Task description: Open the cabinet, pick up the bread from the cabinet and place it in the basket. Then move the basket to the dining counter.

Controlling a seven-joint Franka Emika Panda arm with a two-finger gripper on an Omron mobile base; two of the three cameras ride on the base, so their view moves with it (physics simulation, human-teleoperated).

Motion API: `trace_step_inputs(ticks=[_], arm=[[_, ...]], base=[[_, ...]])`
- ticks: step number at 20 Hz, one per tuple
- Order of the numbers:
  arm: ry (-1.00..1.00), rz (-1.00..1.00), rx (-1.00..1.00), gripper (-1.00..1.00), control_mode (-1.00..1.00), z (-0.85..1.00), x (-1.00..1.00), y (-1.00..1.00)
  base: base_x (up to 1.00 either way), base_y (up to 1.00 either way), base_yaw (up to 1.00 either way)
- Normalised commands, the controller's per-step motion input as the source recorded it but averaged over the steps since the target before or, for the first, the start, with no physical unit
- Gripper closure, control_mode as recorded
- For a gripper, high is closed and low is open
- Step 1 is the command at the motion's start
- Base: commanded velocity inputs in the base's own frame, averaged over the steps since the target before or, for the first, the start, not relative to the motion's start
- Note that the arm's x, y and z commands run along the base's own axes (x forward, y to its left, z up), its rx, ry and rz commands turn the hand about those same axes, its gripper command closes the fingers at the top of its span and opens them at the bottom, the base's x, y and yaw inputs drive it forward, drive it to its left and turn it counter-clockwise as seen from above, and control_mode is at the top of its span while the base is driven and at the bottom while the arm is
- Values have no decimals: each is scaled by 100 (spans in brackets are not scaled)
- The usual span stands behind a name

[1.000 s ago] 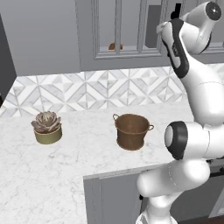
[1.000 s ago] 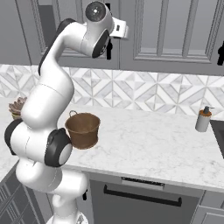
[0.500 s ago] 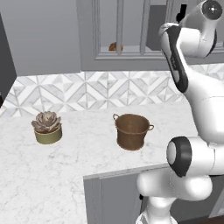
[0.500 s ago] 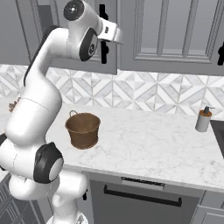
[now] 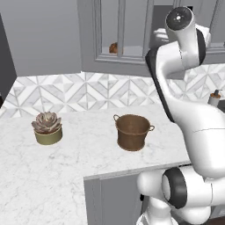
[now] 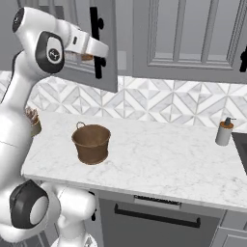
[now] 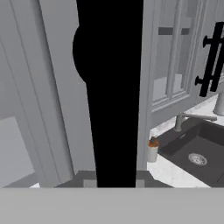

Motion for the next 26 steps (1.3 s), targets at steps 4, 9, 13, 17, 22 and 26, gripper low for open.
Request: trace_step_inputs(ticks=[4, 9, 13, 17, 22, 26], arm=[[4, -24, -17, 100, -100, 0, -82, 48], [-2, -9, -15, 100, -100, 0, -100, 59], [-10, -4, -4, 100, -100, 0, -88, 63], [-9, -4, 0, 100, -100, 5, -80, 61], [1, -9, 0, 100, -100, 11, -53, 68], [8, -17, -3, 100, -100, 0, -21, 72]], base=[[0, 0, 0], [0, 0, 0], [0, 0, 0], [0, 0, 0], [0, 0, 0], [0, 0, 0]])
